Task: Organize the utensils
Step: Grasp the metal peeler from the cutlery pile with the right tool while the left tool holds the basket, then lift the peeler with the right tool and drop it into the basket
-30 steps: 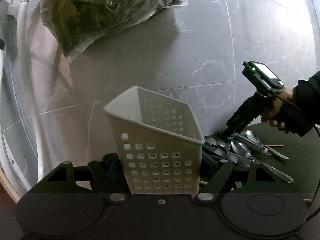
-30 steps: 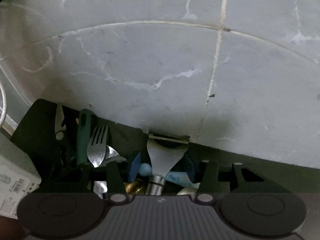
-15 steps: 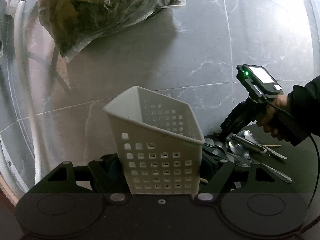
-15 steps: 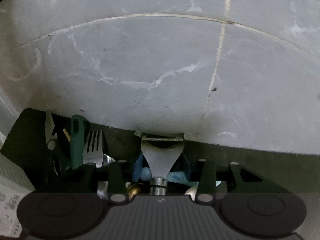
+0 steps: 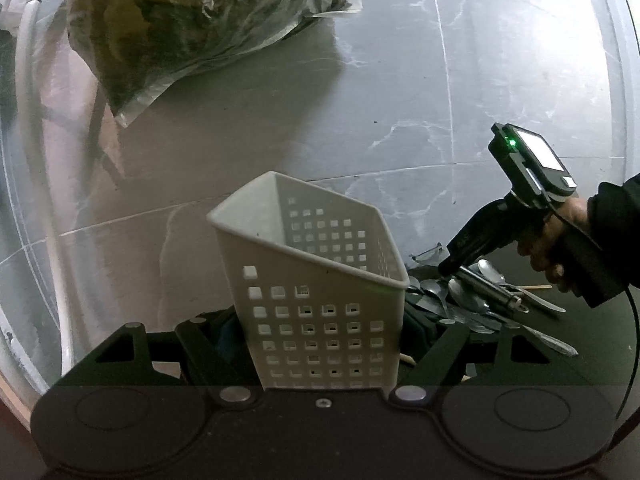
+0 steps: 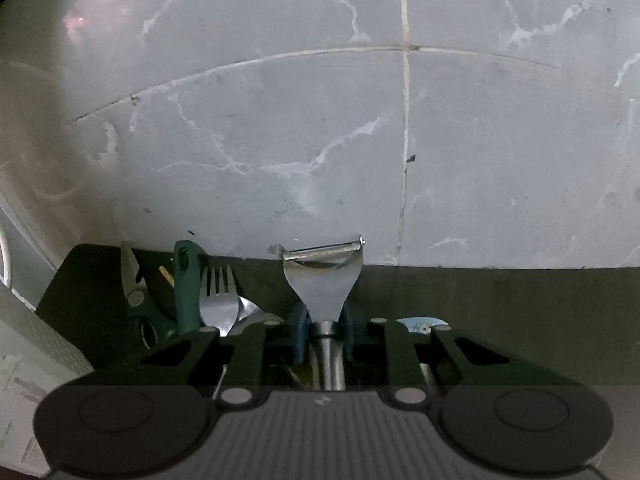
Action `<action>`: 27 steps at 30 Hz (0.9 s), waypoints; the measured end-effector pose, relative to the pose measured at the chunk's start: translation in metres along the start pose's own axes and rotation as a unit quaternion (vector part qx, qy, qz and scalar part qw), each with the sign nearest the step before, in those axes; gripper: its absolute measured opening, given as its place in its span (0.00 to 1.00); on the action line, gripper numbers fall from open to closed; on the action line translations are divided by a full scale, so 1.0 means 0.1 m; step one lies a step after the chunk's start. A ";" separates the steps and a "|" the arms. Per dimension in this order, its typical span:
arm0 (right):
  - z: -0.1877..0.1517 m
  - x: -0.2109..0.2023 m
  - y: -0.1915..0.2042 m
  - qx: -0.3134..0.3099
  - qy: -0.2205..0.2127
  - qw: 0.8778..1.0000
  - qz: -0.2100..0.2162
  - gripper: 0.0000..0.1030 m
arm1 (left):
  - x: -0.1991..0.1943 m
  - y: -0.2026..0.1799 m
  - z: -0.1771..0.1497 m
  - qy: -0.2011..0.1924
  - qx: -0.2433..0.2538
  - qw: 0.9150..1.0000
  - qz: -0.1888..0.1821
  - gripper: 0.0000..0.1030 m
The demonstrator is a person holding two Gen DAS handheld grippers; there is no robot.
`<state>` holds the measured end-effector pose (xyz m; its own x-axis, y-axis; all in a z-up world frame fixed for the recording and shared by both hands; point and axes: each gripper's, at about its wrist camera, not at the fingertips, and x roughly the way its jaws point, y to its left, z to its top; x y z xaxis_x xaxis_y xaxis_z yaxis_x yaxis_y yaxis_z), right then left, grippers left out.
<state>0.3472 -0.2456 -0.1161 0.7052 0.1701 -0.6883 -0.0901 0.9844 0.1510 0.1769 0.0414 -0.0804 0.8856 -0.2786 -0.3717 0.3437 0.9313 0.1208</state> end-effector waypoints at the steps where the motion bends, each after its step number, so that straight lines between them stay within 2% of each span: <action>1: 0.02 0.00 0.01 -0.004 0.006 1.000 0.000 0.22 | 0.00 0.01 0.00 0.000 0.001 1.000 -0.002 0.76; 4: 0.13 0.13 0.03 -0.008 0.029 1.000 -0.002 0.26 | -0.01 0.03 0.00 0.000 0.003 1.000 -0.005 0.76; 6: 0.19 0.21 0.02 0.001 0.041 0.999 0.004 0.34 | -0.01 0.03 0.00 0.000 0.002 1.000 -0.006 0.76; 10: 0.24 0.28 0.07 -0.001 0.032 0.999 -0.006 0.33 | -0.01 0.04 0.00 0.000 0.002 1.000 -0.006 0.76; 15: 0.12 0.24 0.04 0.022 0.008 1.000 0.008 0.22 | 0.00 0.03 0.01 0.001 0.000 1.000 -0.006 0.76; 21: -0.11 -0.13 0.02 0.042 -0.082 0.996 0.023 0.18 | 0.00 0.06 0.01 0.000 0.002 1.000 -0.013 0.76; 27: -0.17 -0.78 0.11 0.048 -0.189 0.980 0.039 0.18 | -0.02 0.10 0.00 -0.001 0.004 1.000 -0.024 0.76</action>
<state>0.2793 -0.2476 -0.0730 0.9102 0.1986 -0.3634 -0.1002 0.9570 0.2721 0.1787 0.0512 -0.0789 0.8686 -0.3242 -0.3747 0.3886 0.9149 0.1092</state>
